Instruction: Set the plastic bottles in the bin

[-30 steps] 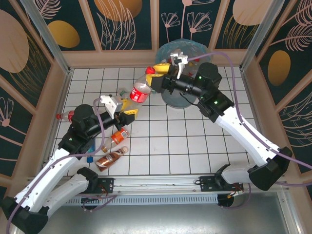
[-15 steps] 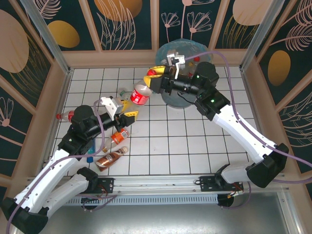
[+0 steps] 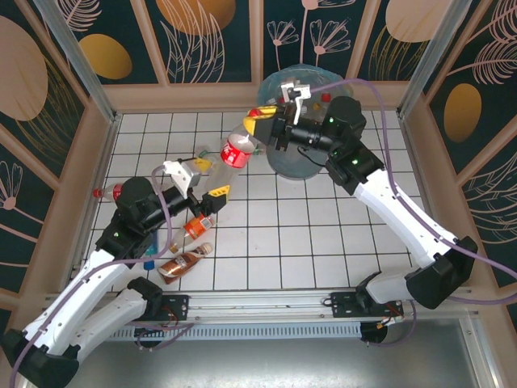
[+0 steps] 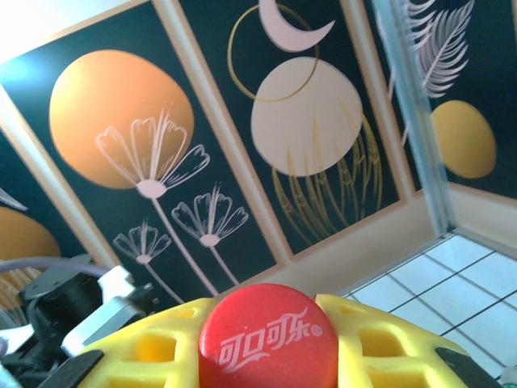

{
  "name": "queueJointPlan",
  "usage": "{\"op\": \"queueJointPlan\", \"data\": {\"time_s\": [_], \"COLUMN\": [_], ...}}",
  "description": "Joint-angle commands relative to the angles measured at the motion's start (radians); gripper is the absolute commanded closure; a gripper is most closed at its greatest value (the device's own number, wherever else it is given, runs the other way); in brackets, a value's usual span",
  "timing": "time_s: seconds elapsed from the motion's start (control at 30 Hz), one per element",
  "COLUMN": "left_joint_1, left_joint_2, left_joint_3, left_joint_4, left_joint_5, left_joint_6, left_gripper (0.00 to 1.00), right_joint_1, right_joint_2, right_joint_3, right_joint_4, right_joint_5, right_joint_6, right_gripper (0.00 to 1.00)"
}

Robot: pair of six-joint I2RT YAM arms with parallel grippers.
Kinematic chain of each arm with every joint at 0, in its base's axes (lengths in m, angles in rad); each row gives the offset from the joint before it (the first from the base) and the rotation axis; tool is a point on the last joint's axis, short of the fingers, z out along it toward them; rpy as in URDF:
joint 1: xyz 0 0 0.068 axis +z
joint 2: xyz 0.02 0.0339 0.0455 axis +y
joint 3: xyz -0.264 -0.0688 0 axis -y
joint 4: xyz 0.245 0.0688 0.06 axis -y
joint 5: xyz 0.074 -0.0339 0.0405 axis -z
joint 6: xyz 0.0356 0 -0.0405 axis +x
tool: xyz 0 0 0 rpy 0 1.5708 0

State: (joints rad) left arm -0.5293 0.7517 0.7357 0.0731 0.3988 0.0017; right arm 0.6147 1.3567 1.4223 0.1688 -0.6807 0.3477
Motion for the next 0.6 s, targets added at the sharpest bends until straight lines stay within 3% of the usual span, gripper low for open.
{"op": "queueJointPlan", "data": {"time_s": [0.0, 0.17, 0.4, 0.57], "left_joint_1": [-0.001, -0.001, -0.001, 0.000], "left_joint_2": [-0.041, -0.072, -0.060, -0.041], "left_joint_3": [-0.023, -0.041, -0.057, -0.063], "left_joint_4": [0.096, 0.105, 0.089, 0.067], "left_joint_5": [-0.098, -0.245, -0.338, -0.357], "left_joint_6": [-0.033, -0.048, -0.067, -0.075], "left_gripper": [0.05, 0.01, 0.01, 0.01], "right_joint_1": [-0.025, -0.062, -0.135, -0.179], "right_joint_2": [-0.006, 0.032, 0.194, 0.361], "right_joint_3": [0.134, 0.332, 0.594, 0.758], "right_joint_4": [-0.108, -0.289, -0.517, -0.714], "right_joint_5": [0.118, 0.305, 0.725, 0.846], "right_joint_6": [-0.104, -0.250, -0.495, -0.579], "right_gripper": [0.96, 0.97, 0.98, 0.97]}}
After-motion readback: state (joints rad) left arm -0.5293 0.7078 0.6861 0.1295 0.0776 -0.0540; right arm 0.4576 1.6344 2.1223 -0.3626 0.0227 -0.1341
